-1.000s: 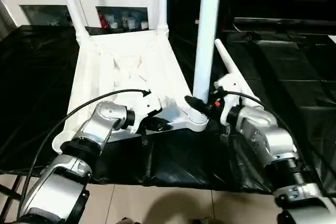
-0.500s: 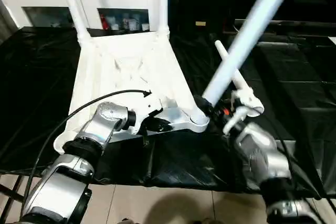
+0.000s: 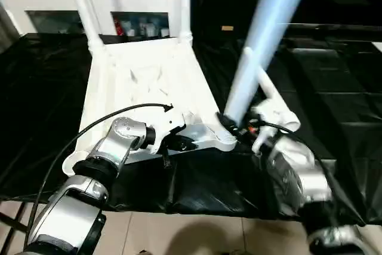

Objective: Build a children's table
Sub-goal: Insert table leg to table base

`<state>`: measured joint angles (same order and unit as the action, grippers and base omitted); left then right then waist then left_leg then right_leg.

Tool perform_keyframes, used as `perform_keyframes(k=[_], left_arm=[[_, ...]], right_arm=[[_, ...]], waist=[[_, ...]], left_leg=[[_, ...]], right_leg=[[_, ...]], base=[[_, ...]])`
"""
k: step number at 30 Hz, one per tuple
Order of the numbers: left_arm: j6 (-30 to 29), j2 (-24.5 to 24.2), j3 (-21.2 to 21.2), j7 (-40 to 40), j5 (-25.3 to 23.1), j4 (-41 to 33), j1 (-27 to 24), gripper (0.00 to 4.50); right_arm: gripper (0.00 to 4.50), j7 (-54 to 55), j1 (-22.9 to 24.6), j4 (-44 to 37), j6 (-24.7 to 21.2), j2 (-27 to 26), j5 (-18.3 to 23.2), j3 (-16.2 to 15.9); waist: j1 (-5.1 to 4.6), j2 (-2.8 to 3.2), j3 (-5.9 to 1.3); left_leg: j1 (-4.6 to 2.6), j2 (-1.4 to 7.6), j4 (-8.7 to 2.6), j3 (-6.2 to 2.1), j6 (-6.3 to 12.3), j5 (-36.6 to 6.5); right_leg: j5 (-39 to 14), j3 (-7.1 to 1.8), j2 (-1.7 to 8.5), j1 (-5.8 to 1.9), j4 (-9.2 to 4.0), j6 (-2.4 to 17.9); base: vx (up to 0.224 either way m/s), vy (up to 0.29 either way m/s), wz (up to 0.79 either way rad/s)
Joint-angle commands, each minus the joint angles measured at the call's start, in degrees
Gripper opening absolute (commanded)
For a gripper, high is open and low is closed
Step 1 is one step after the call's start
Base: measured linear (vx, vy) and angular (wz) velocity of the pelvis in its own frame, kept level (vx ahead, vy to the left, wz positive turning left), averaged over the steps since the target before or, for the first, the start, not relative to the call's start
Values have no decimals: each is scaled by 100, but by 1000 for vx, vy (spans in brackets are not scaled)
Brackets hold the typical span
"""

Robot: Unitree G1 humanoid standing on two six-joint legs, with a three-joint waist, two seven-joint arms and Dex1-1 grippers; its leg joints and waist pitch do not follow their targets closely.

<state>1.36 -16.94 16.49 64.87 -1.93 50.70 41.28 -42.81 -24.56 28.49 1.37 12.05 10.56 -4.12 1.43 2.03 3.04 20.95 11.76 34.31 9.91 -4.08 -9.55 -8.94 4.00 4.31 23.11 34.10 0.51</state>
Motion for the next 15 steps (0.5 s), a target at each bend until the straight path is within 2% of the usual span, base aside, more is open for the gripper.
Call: perform_keyframes(k=[1,2,3,4,6,7,9,10,11,15], left_arm=[[116,-37,-109,109,53,26,108,0],[153,-71,-108,178,57,8,100,0],[154,-73,-108,181,58,8,99,0],[192,-120,-111,283,82,-28,81,0],[202,-148,-113,336,96,-51,68,0],[271,-210,-130,506,157,-91,43,0],[271,-242,-145,621,207,-129,25,0],[292,-324,-158,945,323,-234,-26,0],[292,-324,-158,945,323,-234,-26,0],[174,-594,-90,1754,484,-478,-140,0]], right_arm=[[189,-236,152,340,-258,14,-179,-267],[189,-375,171,310,-288,16,-100,-275],[189,-381,172,309,-289,16,-97,-275],[189,-517,209,259,-311,21,-2,-277],[189,-577,231,246,-307,19,57,-261],[189,-752,274,228,-307,21,218,-220],[189,-850,292,206,-336,24,291,-208],[189,-1081,302,196,-385,35,380,-193],[189,-1081,302,196,-385,35,380,-193],[189,-1725,229,310,-435,156,392,-375]], waist=[[-14,-67,-347],[-14,-130,-352],[-3,-110,-353],[-8,-130,-358],[8,-120,-359],[11,-174,-361],[26,-142,-360],[26,-180,-357],[37,-164,-362],[46,-194,-354]], left_leg=[[-68,51,-422,-34,245,-2063],[-53,54,-425,-33,258,-2024],[-61,56,-426,-36,261,-2012],[-52,59,-427,-29,284,-1971],[-63,75,-438,-29,294,-1972],[-55,82,-447,-26,286,-1978],[-65,96,-458,-34,268,-2015],[-63,99,-466,-36,257,-2065],[-69,104,-468,-42,247,-2076],[-72,133,-491,-42,203,-2126]], right_leg=[[-3017,-177,319,-208,-594,787],[-2968,-178,319,-218,-581,797],[-2958,-181,327,-215,-576,808],[-2900,-188,326,-216,-572,823],[-2841,-193,329,-204,-571,852],[-2803,-191,326,-208,-568,861],[-2753,-200,337,-204,-558,893],[-2755,-195,333,-207,-548,902],[-2747,-200,348,-208,-539,917],[-2686,-216,360,-199,-529,993]], base=[[0,0,0],[0,0,0],[0,0,0],[0,0,0],[0,0,0],[0,0,0],[0,0,0],[0,0,0],[0,0,0],[0,0,0]])
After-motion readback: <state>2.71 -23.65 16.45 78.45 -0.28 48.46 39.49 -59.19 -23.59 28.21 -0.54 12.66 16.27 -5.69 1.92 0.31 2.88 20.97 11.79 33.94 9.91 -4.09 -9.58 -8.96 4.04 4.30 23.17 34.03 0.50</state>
